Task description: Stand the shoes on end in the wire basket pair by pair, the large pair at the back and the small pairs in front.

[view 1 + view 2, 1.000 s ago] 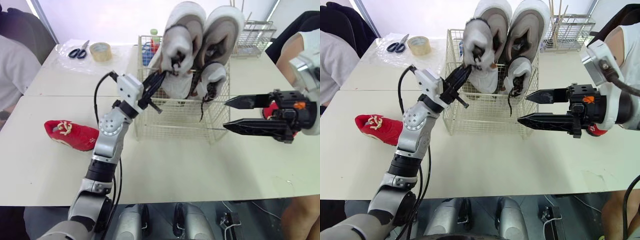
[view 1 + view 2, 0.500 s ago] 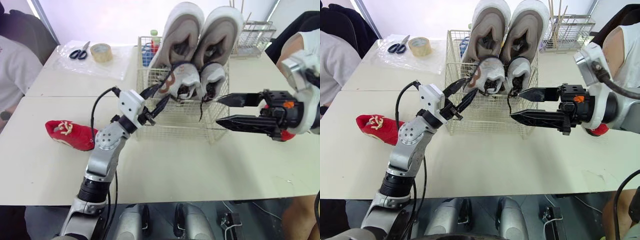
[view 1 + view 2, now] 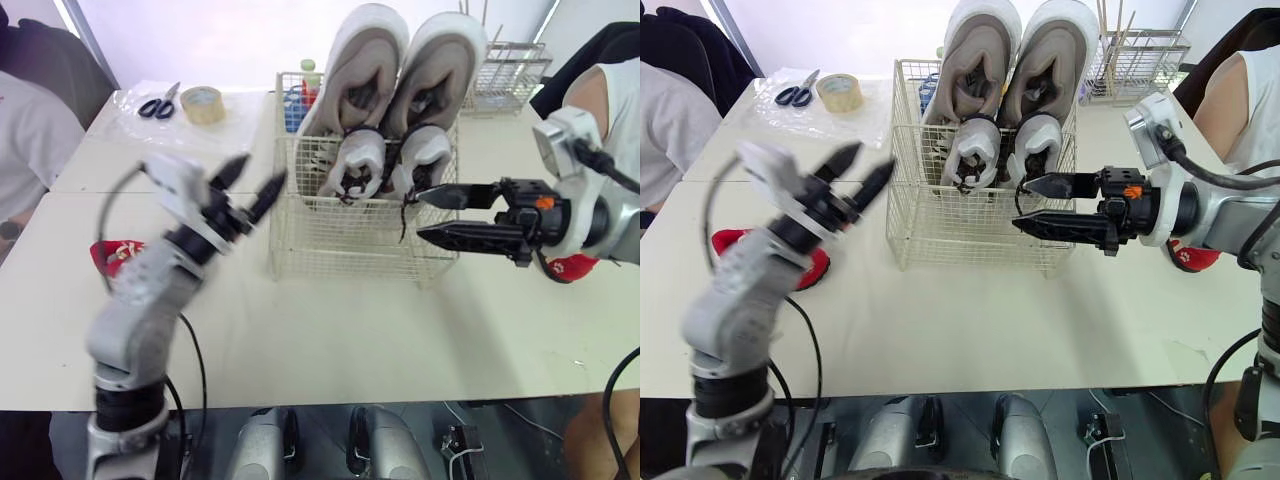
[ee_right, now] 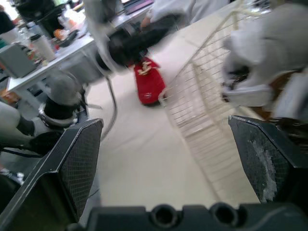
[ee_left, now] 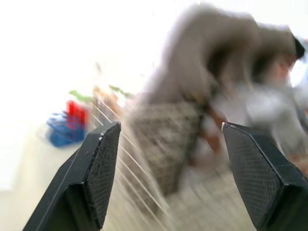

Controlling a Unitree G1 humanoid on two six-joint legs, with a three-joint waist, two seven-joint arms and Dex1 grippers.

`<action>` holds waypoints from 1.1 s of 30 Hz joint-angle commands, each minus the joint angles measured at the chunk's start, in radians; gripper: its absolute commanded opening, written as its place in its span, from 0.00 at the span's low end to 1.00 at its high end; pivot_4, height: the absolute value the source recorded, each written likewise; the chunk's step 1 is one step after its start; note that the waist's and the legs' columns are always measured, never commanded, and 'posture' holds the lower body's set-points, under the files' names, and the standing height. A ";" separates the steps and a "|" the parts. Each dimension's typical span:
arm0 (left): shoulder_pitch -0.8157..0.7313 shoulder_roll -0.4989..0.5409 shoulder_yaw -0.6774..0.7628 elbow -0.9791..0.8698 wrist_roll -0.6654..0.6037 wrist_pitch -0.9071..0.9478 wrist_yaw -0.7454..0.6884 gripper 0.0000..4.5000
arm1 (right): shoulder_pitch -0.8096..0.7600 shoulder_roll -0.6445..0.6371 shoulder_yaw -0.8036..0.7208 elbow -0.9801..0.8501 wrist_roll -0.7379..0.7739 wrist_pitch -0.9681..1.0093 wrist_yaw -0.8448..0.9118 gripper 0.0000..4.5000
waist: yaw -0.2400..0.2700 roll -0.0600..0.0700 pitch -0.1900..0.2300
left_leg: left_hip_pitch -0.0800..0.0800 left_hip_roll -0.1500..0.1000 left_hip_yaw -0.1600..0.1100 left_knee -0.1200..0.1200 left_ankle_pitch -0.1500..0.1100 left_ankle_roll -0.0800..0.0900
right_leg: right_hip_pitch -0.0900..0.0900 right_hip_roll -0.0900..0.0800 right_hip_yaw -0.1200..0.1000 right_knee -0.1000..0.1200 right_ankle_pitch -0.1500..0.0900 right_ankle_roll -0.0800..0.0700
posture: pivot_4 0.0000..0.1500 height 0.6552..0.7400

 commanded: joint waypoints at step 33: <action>0.345 -0.156 -0.622 -0.307 0.076 -0.048 -0.028 0.99 | 0.821 0.291 -0.520 0.093 -0.647 -0.612 -0.454 1.00 | 0.002 0.024 -0.015 | 0.009 -0.001 0.009 -0.004 -0.002 0.004 | 0.003 0.006 0.011 -0.001 -0.003 -0.001 | 1.00 1.00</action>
